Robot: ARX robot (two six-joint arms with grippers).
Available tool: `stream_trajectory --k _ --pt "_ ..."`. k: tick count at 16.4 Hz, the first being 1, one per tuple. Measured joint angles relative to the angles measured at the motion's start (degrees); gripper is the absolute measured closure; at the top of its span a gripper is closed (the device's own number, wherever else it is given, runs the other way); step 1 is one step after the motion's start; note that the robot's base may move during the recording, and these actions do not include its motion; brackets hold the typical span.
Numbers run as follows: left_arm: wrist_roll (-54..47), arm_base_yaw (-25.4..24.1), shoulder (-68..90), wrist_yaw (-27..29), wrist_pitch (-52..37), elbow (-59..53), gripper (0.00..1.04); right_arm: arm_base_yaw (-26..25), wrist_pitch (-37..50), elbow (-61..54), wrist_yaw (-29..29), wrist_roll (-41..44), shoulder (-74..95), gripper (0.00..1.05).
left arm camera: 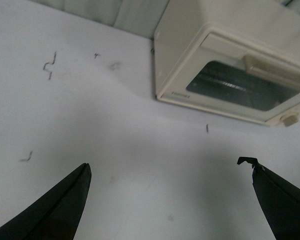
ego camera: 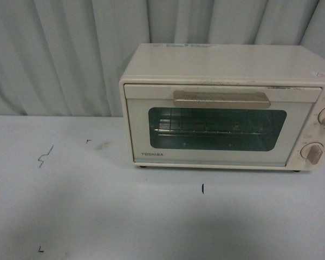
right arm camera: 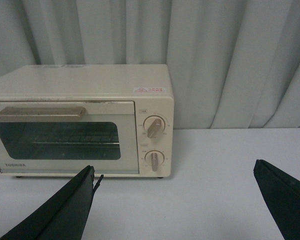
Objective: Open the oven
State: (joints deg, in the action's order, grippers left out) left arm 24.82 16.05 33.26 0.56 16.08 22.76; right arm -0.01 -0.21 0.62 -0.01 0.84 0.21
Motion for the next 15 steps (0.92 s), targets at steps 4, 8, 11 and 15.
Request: stream_trajectory --k 4,8,11,15 --pt "8.4 13.0 26.7 2.1 -20.8 5.7 0.07 0.0 0.0 0.0 0.0 0.0 0.0 0.06" --pt "19.4 24.3 47.5 1.8 -35.2 7.6 0.07 0.0 0.0 0.0 0.0 0.0 0.0 0.06" --pt "25.4 32.6 58.4 2.6 -41.7 8.6 0.07 0.0 0.0 0.0 0.0 0.0 0.0 0.06" --pt "26.5 28.4 68.3 2.9 -48.2 13.4 0.07 0.0 0.0 0.0 0.0 0.0 0.0 0.06"
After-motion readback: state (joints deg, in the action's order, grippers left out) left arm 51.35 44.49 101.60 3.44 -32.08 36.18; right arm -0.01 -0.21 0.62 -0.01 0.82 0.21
